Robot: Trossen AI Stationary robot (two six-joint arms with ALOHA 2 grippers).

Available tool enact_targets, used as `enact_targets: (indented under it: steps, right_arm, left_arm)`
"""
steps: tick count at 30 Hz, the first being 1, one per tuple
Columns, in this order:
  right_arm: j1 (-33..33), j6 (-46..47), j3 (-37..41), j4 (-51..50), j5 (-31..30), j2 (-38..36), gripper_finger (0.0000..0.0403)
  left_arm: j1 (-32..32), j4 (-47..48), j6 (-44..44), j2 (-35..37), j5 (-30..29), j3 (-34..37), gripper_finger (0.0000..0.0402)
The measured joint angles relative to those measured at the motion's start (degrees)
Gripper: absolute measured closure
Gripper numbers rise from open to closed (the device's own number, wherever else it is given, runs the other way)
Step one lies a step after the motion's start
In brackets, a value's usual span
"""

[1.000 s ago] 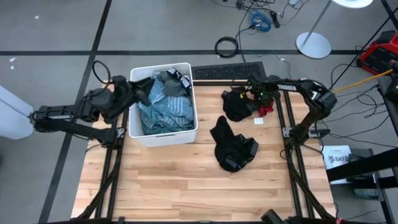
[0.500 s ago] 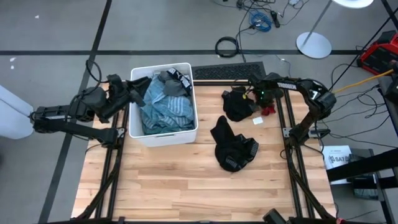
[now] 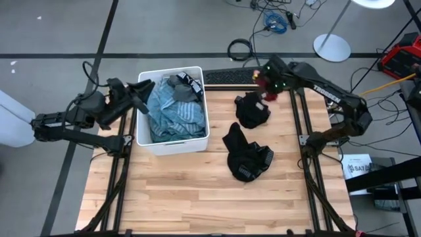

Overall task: Sort clothes
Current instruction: Put the left red sock into the white laundry bin

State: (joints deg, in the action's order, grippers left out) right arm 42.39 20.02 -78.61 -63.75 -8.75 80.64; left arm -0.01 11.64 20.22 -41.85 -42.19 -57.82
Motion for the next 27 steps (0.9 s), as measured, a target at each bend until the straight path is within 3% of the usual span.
enact_targets:
  steps: [6,11,17,21,27]
  right_arm:
    - [-7.2,2.0,-7.3,10.9,7.0,0.0,0.0402]
    - [-12.3,4.5,-7.8,26.7,15.0,0.1,0.0402]
    - [-17.9,6.1,-7.8,40.5,18.1,2.2,0.0403]
    - [-18.9,6.6,-7.8,33.3,14.7,2.4,0.0403]
    - [-16.6,7.1,-7.8,4.1,1.3,0.4,0.0403]
  left_arm:
    - [0.0,2.7,0.4,-0.1,-0.2,0.0,0.0256]
    - [0.0,3.2,0.5,-0.1,-0.1,0.0,0.0256]
    - [0.0,3.3,4.5,-0.5,2.2,0.0,0.0256]
    - [0.0,5.7,5.0,-0.4,3.3,0.0,0.0256]
    - [0.0,5.9,5.0,-0.2,5.9,0.0,0.0256]
